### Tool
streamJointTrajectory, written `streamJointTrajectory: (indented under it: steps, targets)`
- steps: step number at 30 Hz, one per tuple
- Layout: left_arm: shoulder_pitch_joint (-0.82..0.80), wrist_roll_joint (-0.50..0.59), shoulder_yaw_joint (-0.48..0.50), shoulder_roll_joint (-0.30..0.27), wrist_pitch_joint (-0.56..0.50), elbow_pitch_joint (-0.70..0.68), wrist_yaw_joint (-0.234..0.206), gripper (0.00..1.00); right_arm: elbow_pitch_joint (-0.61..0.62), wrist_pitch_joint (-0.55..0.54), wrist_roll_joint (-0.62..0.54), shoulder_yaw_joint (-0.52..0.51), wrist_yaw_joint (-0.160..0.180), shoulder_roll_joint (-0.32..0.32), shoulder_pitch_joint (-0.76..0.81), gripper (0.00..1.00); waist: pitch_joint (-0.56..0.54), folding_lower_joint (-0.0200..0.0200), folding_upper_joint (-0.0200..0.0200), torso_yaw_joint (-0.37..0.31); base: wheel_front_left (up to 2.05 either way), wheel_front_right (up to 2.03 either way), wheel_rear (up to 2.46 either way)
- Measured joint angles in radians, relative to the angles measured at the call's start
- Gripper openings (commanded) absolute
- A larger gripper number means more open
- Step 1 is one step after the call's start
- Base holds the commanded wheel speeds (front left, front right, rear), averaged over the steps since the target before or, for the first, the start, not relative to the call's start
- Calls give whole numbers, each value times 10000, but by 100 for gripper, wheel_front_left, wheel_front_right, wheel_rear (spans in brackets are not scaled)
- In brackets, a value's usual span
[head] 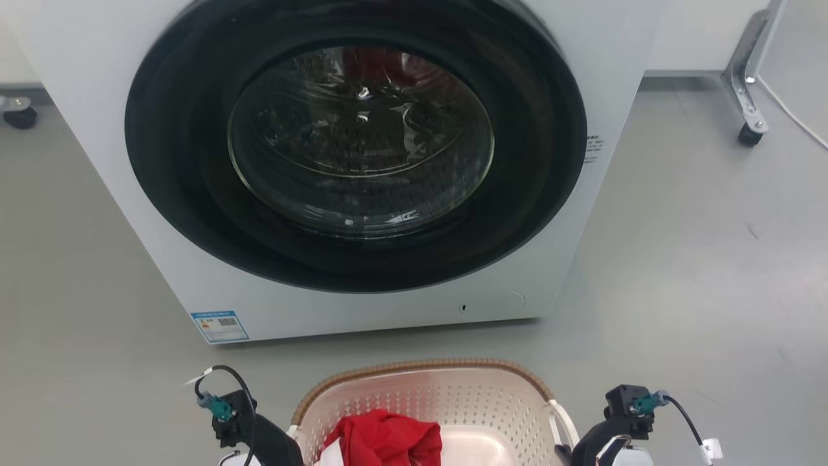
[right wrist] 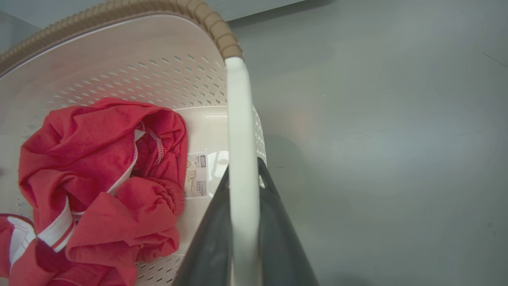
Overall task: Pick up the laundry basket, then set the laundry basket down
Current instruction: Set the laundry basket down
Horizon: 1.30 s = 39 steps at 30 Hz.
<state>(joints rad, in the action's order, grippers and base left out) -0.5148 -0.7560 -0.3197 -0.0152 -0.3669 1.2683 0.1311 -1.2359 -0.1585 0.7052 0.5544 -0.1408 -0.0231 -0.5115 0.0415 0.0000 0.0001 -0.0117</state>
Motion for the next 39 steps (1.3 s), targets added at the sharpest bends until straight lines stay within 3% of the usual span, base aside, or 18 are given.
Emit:
streamJointTrajectory:
  steps: [39]
  targets:
    - [-2334, 127, -121, -111, 2405, -886, -4, 0, 715, 2872, -874, 491, 90, -428, -2578, 0, 5237, 3, 0, 103, 0, 0, 0]
